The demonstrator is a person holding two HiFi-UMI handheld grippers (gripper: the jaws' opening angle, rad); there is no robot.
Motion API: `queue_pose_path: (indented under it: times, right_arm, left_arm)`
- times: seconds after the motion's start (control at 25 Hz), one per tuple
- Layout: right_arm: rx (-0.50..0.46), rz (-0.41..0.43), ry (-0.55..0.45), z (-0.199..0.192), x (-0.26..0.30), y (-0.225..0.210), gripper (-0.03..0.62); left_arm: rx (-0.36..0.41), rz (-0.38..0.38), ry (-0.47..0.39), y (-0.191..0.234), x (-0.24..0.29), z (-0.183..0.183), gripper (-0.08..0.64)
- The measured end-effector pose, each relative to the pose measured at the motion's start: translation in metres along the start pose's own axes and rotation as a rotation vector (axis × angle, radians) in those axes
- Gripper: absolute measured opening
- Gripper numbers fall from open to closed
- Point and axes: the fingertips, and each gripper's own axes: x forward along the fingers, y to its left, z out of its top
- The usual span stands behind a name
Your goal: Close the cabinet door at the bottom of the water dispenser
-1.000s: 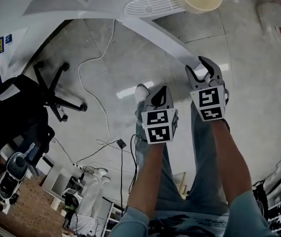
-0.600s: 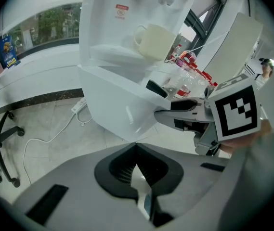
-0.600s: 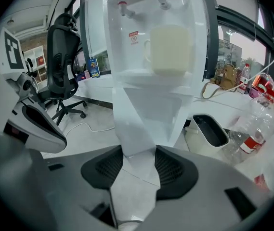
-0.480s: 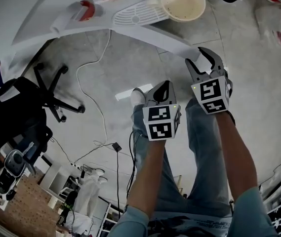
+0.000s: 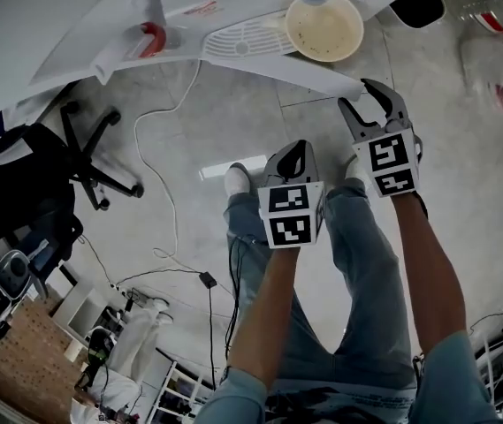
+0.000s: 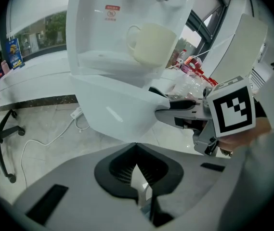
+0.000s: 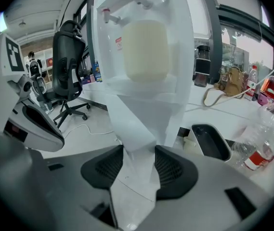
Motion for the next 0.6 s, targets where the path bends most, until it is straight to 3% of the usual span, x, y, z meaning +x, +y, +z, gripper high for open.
queue_pose_path:
  times: [0.24,0.6]
  right_arm:
    - [-0.043,0.024,-0.028,0.010,0.006,-0.021,0.210]
    - [-0.014,0.025,-0.078,0.029,0.022,-0.056,0.198]
  left_arm:
    - [-0.005,0.006,-0.020,-0.011,0.010,0.012,0.011]
    - [-0.020,0.010,-0.081,-0.016,0.022,0.036,0.011]
